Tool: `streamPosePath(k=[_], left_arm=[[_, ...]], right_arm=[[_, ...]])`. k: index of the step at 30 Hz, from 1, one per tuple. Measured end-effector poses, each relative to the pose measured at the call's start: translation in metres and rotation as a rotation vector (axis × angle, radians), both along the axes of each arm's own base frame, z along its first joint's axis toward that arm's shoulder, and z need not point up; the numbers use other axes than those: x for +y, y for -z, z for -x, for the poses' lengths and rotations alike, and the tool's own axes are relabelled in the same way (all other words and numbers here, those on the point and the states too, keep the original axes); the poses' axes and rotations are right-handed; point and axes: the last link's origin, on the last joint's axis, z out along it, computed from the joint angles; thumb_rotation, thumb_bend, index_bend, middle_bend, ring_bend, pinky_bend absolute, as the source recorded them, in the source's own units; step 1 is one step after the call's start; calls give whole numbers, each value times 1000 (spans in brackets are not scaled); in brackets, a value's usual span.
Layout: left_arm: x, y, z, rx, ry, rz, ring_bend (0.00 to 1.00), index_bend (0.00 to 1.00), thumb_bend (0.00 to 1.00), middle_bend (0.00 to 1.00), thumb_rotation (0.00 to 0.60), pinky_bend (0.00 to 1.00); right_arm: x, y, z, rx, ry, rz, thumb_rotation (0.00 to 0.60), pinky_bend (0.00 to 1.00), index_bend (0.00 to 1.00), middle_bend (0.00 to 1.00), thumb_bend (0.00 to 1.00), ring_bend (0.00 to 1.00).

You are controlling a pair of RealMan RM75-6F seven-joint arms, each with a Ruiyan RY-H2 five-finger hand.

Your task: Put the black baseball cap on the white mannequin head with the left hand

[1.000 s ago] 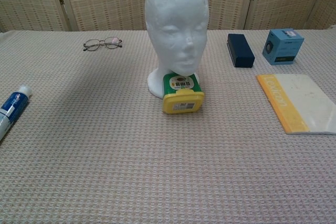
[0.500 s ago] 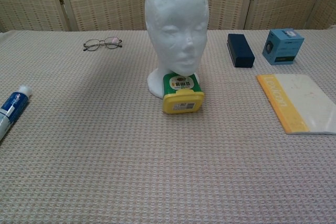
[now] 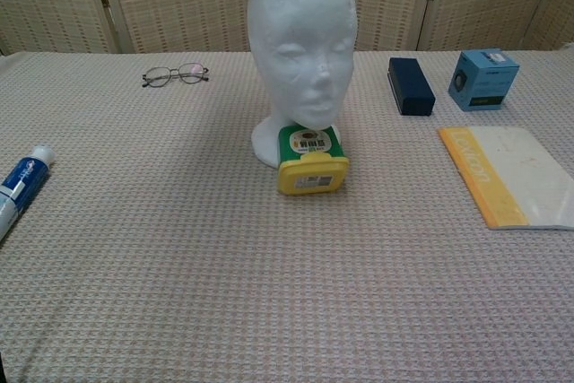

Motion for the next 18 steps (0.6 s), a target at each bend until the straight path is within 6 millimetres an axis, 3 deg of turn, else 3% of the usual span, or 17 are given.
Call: streamPosePath(k=[7, 18], left_arm=[[-15, 26, -23, 12, 26, 38, 536, 631, 490, 736, 600, 561], [-34, 58, -32, 46, 38, 82, 536, 631, 490, 736, 600, 561]], right_arm=[[4, -6, -1, -19, -21, 6, 600, 0, 0, 0, 244, 0], [11, -14, -2, -43, -52, 13, 600, 0, 0, 0, 251, 0]])
